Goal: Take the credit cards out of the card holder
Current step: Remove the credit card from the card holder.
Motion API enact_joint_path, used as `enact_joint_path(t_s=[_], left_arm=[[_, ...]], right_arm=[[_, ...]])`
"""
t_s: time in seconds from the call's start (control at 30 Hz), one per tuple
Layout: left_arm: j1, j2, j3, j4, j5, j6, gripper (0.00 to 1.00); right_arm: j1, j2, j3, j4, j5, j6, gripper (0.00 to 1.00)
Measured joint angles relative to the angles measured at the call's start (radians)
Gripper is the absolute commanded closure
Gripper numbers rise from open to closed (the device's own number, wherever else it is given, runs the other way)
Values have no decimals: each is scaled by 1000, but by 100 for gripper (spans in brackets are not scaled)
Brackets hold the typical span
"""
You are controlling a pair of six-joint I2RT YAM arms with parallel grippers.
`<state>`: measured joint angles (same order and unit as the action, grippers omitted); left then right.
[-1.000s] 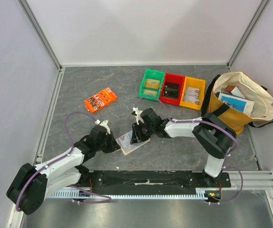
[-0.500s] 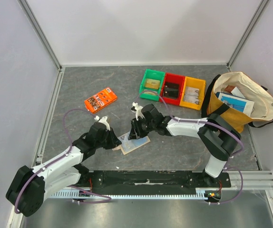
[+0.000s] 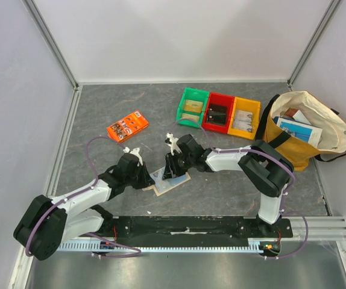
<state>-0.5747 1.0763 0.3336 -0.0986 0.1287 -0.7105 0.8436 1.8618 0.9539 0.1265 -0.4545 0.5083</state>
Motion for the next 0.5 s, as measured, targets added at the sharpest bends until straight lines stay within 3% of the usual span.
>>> enact_joint_path(t_s=[0.23,0.5], left_arm=[[0,16,0,20,6,0,97],[0,34,0,45,13,0,98]], right_arm=[[-15,5,-23,38,-26,7,75],[-79,21,-130,225,-153,100,87]])
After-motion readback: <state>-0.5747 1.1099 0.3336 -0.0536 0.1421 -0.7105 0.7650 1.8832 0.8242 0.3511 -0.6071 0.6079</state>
